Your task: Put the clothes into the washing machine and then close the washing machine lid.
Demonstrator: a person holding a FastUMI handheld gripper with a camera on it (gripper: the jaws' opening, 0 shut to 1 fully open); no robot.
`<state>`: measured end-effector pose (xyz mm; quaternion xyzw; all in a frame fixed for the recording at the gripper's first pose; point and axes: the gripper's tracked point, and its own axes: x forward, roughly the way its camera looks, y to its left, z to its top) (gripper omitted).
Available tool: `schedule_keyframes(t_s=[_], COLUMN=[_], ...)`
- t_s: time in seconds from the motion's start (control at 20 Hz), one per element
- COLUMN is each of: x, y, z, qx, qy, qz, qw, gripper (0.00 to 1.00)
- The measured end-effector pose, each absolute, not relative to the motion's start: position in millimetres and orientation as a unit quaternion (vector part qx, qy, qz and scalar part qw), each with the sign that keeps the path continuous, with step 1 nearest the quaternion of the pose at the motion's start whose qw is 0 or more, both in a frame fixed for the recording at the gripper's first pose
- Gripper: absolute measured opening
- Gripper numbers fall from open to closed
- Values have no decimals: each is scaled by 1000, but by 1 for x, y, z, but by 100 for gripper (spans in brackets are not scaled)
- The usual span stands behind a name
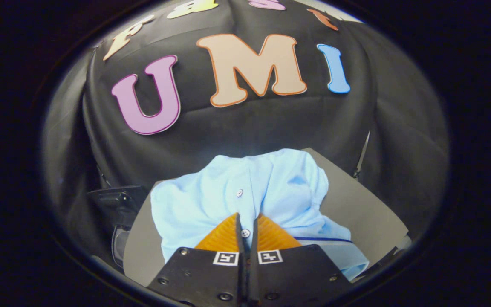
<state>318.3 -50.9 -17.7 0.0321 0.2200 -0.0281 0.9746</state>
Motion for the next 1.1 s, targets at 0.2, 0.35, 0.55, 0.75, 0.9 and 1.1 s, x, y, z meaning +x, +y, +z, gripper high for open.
schedule_keyframes(t_s=[0.2, 0.35, 0.55, 0.75, 0.9, 1.1], x=[301, 291, 283, 278, 279, 277], y=[-23, 14, 76, 153, 208, 269], z=[22, 47, 66, 66, 63, 52], qx=[46, 61, 60, 49, 45, 30], qy=[191, 171, 162, 165, 163, 164], qz=[-8, 21, 65, 119, 157, 195], qw=[980, 983, 983, 978, 973, 967], gripper=[2, 2, 2, 2, 2, 2])
